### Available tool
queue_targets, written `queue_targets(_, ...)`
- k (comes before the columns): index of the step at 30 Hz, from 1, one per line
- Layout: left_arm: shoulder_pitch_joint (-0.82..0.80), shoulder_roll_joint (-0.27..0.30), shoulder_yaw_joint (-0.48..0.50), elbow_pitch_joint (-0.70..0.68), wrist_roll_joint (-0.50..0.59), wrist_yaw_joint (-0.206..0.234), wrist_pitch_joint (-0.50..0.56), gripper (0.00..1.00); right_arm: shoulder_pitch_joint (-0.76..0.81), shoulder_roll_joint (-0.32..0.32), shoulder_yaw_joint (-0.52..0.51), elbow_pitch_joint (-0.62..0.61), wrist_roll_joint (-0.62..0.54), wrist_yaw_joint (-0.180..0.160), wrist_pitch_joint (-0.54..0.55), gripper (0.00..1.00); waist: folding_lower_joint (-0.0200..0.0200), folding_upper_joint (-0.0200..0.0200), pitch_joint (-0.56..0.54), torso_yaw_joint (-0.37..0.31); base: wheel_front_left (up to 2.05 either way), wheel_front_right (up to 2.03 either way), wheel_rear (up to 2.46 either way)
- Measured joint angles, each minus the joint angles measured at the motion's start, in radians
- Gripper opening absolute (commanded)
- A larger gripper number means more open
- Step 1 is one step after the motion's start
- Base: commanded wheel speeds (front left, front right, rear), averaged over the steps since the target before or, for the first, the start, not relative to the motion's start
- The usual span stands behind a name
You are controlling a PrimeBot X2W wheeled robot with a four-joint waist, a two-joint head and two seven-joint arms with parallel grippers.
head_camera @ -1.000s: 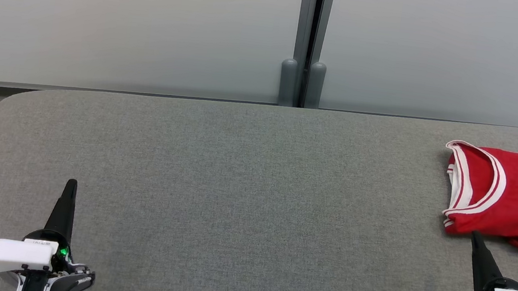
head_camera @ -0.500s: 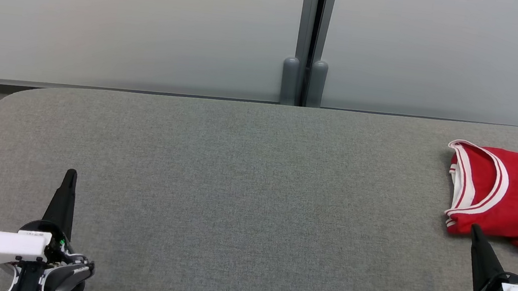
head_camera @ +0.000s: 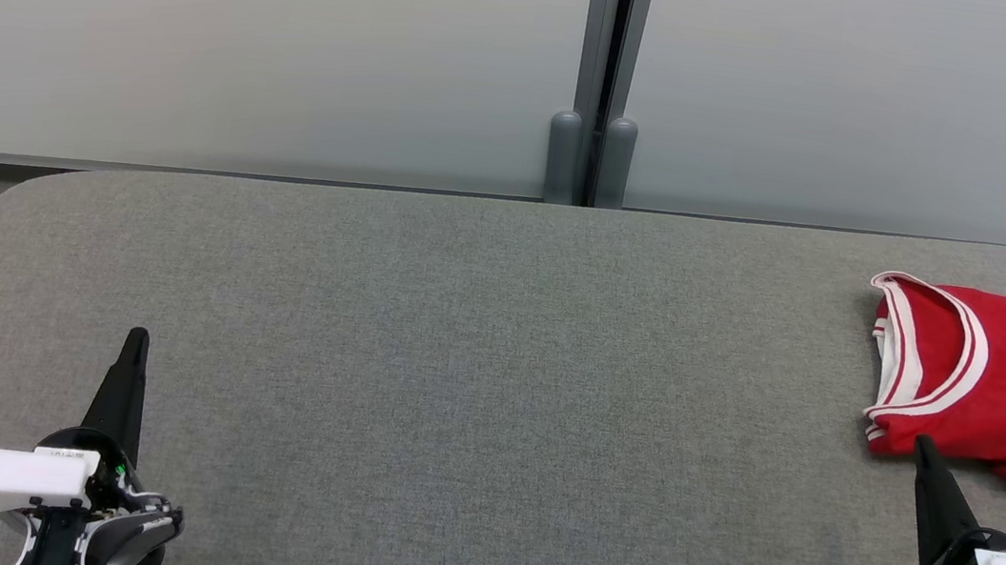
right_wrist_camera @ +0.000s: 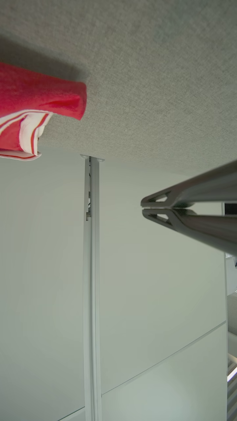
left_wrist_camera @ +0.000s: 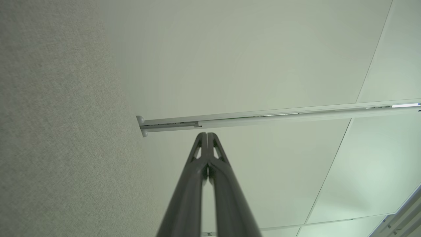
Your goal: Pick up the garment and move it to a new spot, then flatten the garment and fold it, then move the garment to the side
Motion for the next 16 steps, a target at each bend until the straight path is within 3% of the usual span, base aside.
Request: queue_targets(16, 0.000, 0.000, 0.000, 0.000, 0.000, 0.000, 0.000, 0.00, -0.002, 0.000, 0.000, 0.000, 0.000, 0.000, 0.000, 0.00, 0.0000, 0.0000, 0.000, 0.000, 0.00, 0.00, 0.00)
